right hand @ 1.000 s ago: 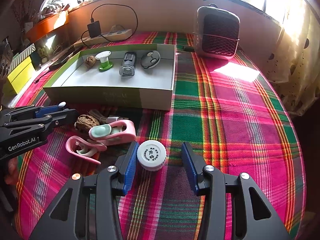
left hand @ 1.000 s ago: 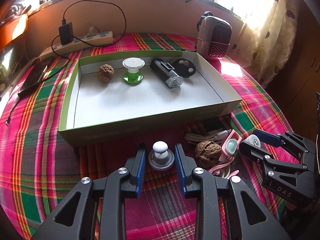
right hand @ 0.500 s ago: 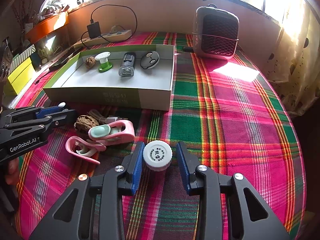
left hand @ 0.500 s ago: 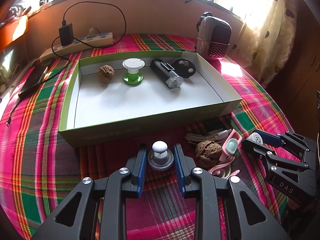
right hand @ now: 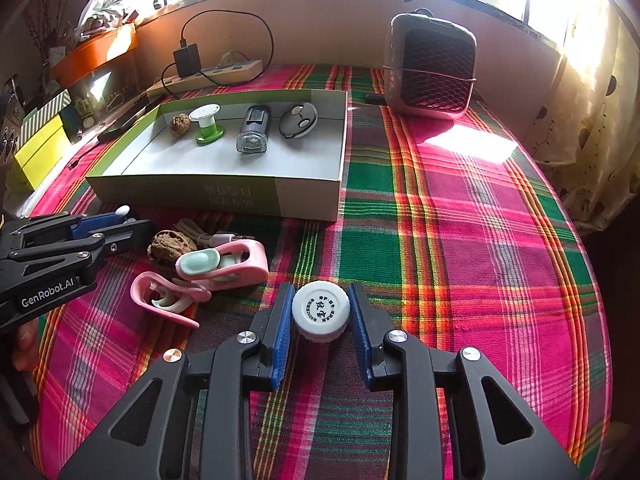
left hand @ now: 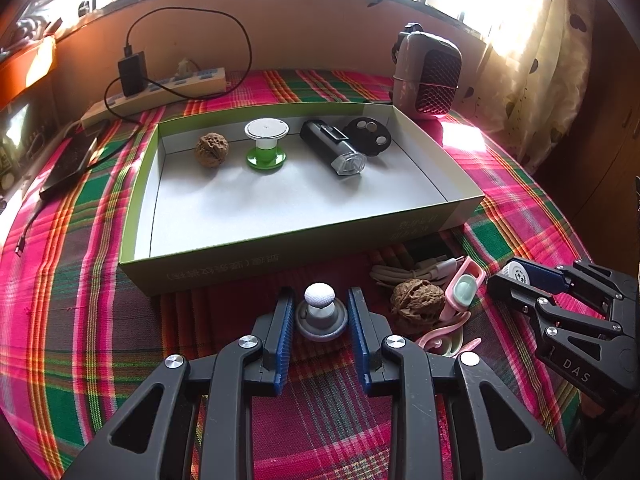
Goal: Organize objects
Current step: 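Grasp the white knob with the left gripper while the right grasps the white round container, then carry the white knob in the left gripper while the right carries the container to the box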
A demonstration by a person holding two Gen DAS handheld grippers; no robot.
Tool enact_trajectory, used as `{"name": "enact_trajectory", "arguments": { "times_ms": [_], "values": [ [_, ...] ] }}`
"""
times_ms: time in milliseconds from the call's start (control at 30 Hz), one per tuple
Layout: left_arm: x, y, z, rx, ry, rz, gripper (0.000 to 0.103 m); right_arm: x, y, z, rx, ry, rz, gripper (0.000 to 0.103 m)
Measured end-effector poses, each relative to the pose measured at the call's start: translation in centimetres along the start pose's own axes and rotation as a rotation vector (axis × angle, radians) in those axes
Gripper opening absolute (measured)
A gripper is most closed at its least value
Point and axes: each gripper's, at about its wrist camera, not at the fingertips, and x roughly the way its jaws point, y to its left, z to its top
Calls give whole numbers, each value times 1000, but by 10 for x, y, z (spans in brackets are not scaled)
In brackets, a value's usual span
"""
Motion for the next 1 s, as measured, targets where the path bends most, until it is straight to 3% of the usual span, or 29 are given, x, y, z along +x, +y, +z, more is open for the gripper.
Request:
{"name": "enact_trajectory", "arguments": {
  "times_ms": [567, 1000],
  "values": [
    [-5, -6, -1, 19, -11, 5, 24, -3, -4, 1, 16, -7, -2, 29],
    [-26, -11, 3, 34, -62, 12, 24, -23, 0, 14, 5, -67, 15, 29]
  ]
}}
